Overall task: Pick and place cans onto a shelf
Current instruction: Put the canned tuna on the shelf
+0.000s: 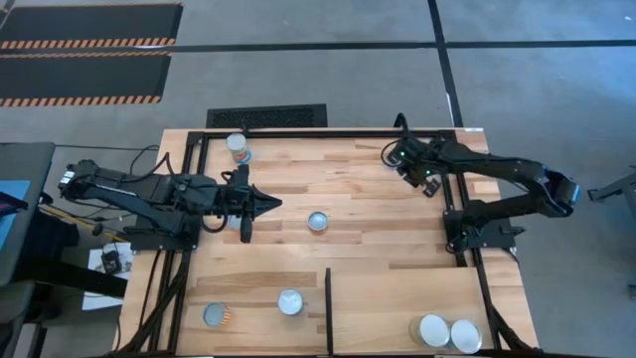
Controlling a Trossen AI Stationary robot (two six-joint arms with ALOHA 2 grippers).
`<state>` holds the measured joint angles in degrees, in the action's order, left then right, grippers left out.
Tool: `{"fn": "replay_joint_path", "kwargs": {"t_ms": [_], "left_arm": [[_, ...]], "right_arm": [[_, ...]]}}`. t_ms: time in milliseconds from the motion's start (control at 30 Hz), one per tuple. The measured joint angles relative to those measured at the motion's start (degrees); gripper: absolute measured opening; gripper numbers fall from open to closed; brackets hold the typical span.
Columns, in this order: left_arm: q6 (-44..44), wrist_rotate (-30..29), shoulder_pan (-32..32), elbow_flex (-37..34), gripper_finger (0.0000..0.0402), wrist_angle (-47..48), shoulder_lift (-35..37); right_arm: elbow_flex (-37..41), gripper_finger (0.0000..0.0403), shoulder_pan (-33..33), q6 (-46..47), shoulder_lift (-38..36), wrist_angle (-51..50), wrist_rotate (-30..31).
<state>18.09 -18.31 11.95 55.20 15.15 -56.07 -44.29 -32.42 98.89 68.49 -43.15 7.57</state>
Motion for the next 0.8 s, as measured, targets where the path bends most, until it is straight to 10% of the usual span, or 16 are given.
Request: {"fn": "replay_joint_path", "kwargs": {"t_ms": [800], "left_arm": [[2.2,1.6,-4.6,0.0,0.0000,3.1,2.9]], "right_arm": [[3.3,0.0195,-5.6,13.0,8.7,17.7,4.2]]}}
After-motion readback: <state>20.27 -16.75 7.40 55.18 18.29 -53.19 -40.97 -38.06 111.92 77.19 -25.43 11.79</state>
